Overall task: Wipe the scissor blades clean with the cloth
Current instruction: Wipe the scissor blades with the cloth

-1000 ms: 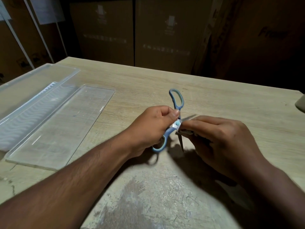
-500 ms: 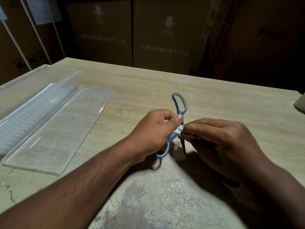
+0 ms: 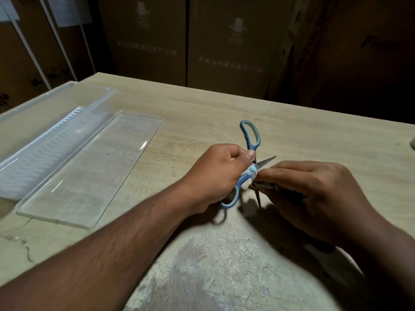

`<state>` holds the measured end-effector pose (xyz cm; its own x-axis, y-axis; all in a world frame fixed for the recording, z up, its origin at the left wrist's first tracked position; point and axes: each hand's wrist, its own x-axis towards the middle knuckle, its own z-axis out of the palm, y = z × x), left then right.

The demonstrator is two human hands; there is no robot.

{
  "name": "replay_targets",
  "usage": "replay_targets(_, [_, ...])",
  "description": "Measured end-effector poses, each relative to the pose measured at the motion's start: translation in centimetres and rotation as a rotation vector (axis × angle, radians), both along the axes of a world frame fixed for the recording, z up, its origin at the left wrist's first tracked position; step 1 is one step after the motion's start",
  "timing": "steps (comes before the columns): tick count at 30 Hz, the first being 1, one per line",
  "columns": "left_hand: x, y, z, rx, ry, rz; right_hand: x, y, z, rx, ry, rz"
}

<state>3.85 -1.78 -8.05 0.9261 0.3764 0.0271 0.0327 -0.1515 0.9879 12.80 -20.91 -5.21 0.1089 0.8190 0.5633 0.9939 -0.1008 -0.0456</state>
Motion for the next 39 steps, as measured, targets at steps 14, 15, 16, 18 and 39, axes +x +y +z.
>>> replay_targets(14, [-0.1, 0.2, 0.1, -0.02, 0.014, -0.015, 0.1, 0.0, 0.0, -0.024, 0.083, 0.018])
replay_targets(15, [0.0, 0.1, 0.1, -0.031, 0.012, -0.012, 0.2, -0.1, 0.1, -0.035, 0.097, 0.029])
replay_targets(16, [0.0, 0.2, 0.2, -0.048, 0.01, 0.0, 0.3, -0.2, 0.1, -0.047, 0.115, 0.041])
replay_targets(18, [0.1, 0.1, 0.4, -0.093, -0.001, 0.017, 0.6, -0.4, 0.2, -0.043, 0.166, 0.065])
replay_targets(39, [0.1, -0.4, 0.6, -0.024, 0.022, 0.044, 0.8, 0.0, -0.4, 0.013, 0.287, 0.014])
